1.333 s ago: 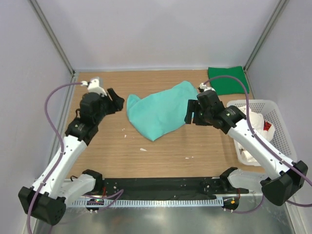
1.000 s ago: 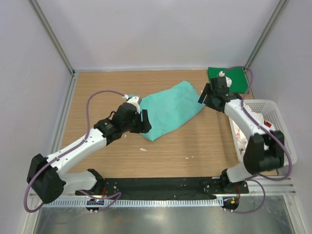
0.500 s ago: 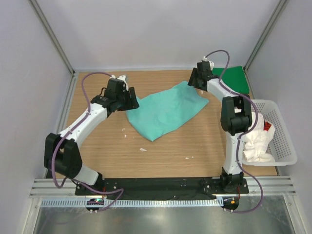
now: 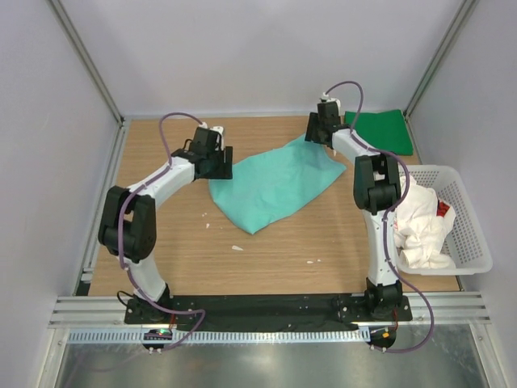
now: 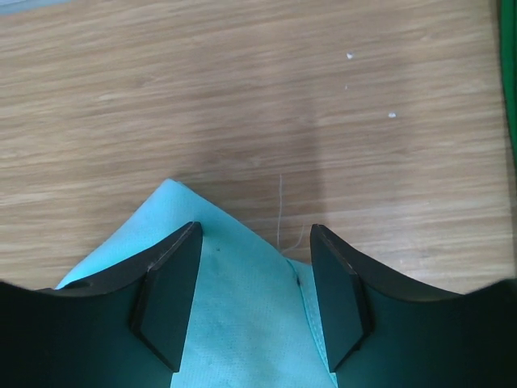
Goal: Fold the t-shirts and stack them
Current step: Flatten the tshirt out
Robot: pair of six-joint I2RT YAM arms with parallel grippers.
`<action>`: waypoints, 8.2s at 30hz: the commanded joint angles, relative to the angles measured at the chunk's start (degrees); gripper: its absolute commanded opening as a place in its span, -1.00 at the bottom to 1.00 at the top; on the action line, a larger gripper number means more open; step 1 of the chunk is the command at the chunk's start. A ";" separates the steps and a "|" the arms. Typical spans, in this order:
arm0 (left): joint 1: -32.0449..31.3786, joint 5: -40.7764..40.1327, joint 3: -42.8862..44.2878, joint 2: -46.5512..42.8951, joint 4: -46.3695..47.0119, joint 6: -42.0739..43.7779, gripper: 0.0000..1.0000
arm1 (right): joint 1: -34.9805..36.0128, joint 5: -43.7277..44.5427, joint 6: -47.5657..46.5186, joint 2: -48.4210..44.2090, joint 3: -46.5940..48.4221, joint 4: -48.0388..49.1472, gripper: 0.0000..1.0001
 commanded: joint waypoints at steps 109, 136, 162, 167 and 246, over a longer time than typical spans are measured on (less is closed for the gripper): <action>10.56 15.68 -35.94 -34.94 -2.63 -32.76 -1.00 | 27.12 -17.59 13.34 9.85 18.78 0.27 -0.61; 14.16 -6.39 -7.32 -43.16 -21.89 -20.88 -1.00 | 7.08 -17.05 25.45 -52.87 -32.75 -9.40 -0.59; 13.11 8.73 -33.92 -41.10 -3.79 -20.11 0.17 | 7.17 -11.00 22.48 -51.60 -56.01 -3.97 0.38; 13.11 12.33 -27.87 -24.16 -5.71 -16.85 0.19 | 7.34 -8.89 20.11 -45.09 -53.73 0.87 0.29; 18.73 -7.96 -33.12 -44.08 -27.95 -41.80 0.22 | 17.27 -0.37 -2.13 -5.08 2.17 -16.87 -0.50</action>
